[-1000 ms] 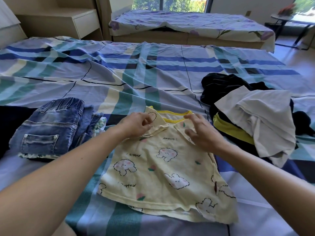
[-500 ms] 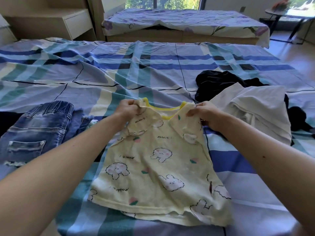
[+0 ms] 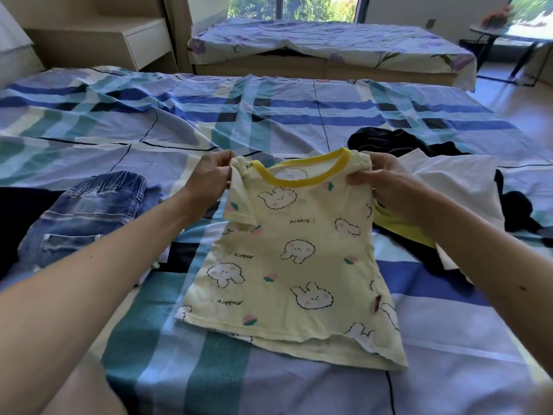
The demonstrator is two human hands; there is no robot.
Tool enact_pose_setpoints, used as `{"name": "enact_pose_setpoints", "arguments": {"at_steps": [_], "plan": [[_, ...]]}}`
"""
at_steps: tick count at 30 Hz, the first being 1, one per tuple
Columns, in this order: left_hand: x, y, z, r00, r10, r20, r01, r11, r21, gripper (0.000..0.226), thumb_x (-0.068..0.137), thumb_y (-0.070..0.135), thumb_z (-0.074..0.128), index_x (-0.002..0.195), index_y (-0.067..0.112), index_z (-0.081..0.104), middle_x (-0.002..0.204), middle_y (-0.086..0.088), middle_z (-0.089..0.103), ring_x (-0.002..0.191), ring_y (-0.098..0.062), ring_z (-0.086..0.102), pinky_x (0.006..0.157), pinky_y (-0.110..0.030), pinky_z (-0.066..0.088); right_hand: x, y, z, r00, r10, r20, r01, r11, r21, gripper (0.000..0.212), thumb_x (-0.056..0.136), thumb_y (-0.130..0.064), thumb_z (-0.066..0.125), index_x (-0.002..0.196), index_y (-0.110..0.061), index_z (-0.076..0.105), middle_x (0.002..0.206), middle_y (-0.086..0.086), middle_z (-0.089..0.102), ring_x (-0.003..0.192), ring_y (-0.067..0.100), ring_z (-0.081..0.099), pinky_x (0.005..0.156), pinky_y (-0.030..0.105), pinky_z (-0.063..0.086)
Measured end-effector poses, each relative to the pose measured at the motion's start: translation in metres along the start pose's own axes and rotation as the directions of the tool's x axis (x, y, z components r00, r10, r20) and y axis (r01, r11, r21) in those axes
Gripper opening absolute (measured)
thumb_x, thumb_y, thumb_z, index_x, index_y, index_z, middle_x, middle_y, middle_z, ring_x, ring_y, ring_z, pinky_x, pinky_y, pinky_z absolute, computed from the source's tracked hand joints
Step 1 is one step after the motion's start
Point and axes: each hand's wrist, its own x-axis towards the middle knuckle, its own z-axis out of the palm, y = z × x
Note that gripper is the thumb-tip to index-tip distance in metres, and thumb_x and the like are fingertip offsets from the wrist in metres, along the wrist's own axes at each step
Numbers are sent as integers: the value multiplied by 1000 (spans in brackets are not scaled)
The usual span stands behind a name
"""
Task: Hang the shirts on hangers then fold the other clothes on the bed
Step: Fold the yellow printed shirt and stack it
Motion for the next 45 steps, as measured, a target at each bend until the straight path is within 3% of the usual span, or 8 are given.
{"name": "enact_pose_setpoints", "arguments": {"at_steps": [6,12,20,23,28,34,40,45], "plan": [[-21,2,0,997,7,71,-15,993,118,48,75,3,79,116,12,56,99,-8,71,86,-16,69,71,-25,57,-31,-7,16,997,-47,69,51,997,-57,13,89,-4,66,98,-11,71,96,4,75,87,14,70,77,25,57],[-46,22,-11,910,241,337,-359,864,353,17,78,3,80,85,9,66,77,-2,63,64,-1,54,58,-15,43,-59,-24,16,955,20,297,58,966,-253,25,81,-5,77,104,-2,70,98,13,72,89,18,67,83,32,55],[-96,-8,-8,536,-394,746,-737,213,642,20,76,38,73,94,33,65,105,12,49,100,-6,37,91,-28,41,-110,-3,57,520,784,340,240,248,-939,27,79,-35,82,90,-39,59,109,-8,58,100,15,57,88,33,49],[-102,10,-13,505,-566,652,-560,360,746,8,80,31,67,82,31,59,97,10,55,90,-12,53,81,-32,48,-114,-6,53,642,714,280,123,265,-957,18,85,-46,75,88,-34,62,97,-7,65,88,12,61,80,31,51],[-96,18,-3,718,-184,671,-388,695,605,19,101,20,52,97,22,71,94,7,67,86,-9,61,79,-28,48,-103,7,40,950,312,27,-91,358,-929,27,87,-51,69,102,-31,59,108,-7,53,95,12,54,84,33,47],[-109,16,13,210,-657,724,-126,716,687,25,105,12,41,103,8,66,82,-7,75,70,-19,65,67,-28,47,-101,33,44,908,377,-184,-302,283,-910,88,82,-60,70,151,-22,30,144,7,39,134,26,42,108,41,39],[-121,7,43,801,-43,597,-377,739,558,10,100,25,53,99,26,63,100,7,64,91,-8,55,83,-28,42,-112,21,47,794,498,-347,-600,557,-574,87,81,-42,81,142,6,40,115,22,63,90,30,58,78,37,49],[-151,-37,91,813,-39,581,-485,508,712,88,83,76,26,158,34,7,168,2,-4,153,-18,-14,125,-46,0,-119,26,52,753,559,-346,-655,591,-470,93,73,-40,87,140,-11,30,110,10,59,101,29,65,82,46,59]]}}
